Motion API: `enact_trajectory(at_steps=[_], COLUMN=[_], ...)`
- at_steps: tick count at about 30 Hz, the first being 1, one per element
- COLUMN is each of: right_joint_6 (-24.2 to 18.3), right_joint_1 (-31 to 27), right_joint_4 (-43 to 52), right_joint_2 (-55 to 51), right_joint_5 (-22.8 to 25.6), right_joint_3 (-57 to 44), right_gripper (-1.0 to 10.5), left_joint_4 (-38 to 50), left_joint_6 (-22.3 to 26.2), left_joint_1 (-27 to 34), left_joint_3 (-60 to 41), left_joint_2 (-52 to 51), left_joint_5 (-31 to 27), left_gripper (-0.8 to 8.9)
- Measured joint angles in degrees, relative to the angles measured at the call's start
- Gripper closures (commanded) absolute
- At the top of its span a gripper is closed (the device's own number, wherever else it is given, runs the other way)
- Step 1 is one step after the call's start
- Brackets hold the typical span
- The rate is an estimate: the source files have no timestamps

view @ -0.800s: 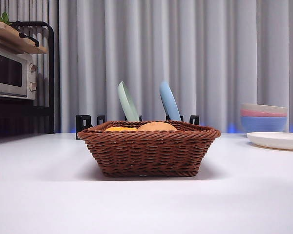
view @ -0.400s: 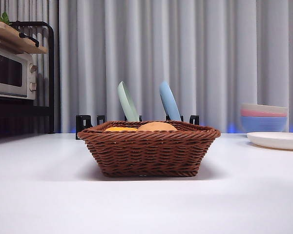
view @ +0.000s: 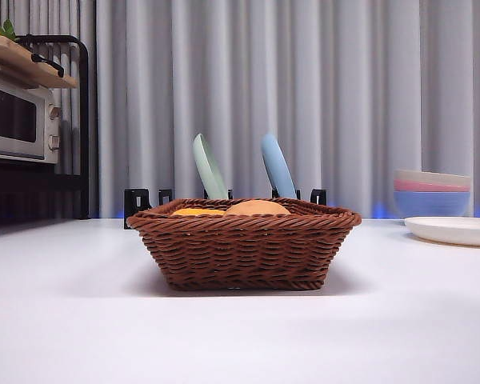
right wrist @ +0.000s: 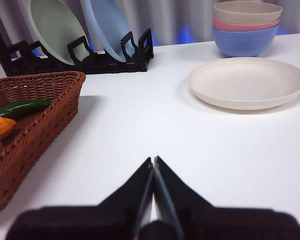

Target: Pick up the basket,pick up the corn from the table,pick up the potato from the table,pick up the cucumber from the table,put all items into the basket

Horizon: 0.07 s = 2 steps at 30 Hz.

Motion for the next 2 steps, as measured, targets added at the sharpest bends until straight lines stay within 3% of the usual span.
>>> enact_trajectory(at_steps=[2], right_joint_6=[0.00], right_joint_1=[0.00], right_joint_4=[0.00], right_joint_2=[0.00], right_joint_5=[0.00], right_joint_3=[0.00], right_gripper=[9.5], left_joint_4=[0.00], left_joint_6=[0.00], left_joint_1=[0.00], left_joint_3=[0.00], left_joint_2=[0.00], left_joint_5=[0.00], left_gripper=[8.14])
